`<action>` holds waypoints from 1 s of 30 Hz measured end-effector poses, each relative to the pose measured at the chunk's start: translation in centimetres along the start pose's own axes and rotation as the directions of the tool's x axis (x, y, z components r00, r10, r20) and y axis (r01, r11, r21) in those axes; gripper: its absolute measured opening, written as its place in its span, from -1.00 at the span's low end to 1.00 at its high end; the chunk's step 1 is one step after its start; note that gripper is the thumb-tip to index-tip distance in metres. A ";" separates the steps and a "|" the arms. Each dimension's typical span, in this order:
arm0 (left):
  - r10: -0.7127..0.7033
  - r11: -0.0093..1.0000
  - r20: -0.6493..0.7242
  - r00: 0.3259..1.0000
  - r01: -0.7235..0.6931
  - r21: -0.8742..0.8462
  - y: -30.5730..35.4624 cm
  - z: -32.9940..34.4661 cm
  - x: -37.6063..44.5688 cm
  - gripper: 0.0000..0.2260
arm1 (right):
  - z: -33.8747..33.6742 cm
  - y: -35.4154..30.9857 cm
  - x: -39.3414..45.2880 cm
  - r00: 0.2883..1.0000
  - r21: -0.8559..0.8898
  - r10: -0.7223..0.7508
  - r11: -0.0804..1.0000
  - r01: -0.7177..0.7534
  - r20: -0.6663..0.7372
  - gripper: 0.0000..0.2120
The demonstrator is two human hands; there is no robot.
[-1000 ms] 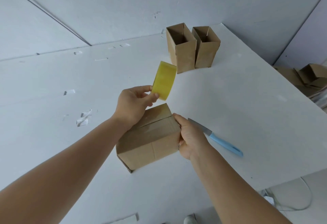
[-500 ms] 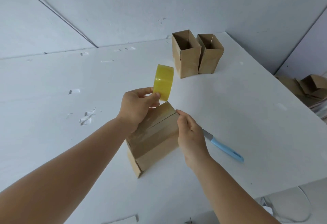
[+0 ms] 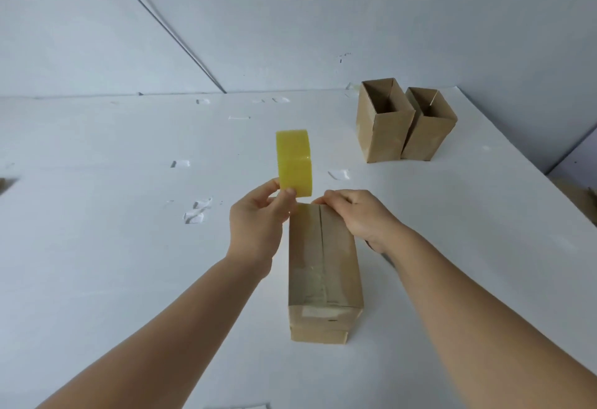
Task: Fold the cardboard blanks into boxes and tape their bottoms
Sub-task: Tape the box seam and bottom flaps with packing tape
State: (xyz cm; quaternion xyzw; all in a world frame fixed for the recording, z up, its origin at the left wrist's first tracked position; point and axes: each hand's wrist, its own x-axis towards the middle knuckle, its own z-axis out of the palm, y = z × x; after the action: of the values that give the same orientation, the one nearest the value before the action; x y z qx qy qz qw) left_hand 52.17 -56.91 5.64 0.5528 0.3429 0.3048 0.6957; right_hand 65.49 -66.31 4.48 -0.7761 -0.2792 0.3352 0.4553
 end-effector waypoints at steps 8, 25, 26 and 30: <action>0.018 0.994 0.338 0.941 -0.054 0.098 2.1 -1.3 1.2 -0.82 | -0.1 -0.9 0.5 0.969 0.238 -0.177 0.947 0.215 -0.170 -0.42; -0.281 0.859 0.410 0.867 0.037 0.511 5.3 -1.7 2.6 -0.94 | -3.4 -3.0 -2.6 0.910 0.467 -0.399 0.786 0.405 -0.117 -0.39; -0.293 0.865 0.419 0.860 0.051 0.500 5.3 -1.7 2.6 -0.92 | -3.4 -3.1 -2.7 0.907 0.465 -0.405 0.784 0.411 -0.117 -0.38; -0.310 0.909 0.414 0.856 0.138 0.394 5.1 -1.6 2.5 -0.95 | -3.3 -3.4 -2.7 0.909 0.452 -0.393 0.792 0.410 -0.135 -0.33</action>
State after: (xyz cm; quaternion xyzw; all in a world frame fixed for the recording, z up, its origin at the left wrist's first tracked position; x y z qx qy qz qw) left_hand 52.11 -53.00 10.00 0.6800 0.2768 0.0120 0.6788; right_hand 65.91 -68.51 9.45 -0.5707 -0.3401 0.2753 0.6949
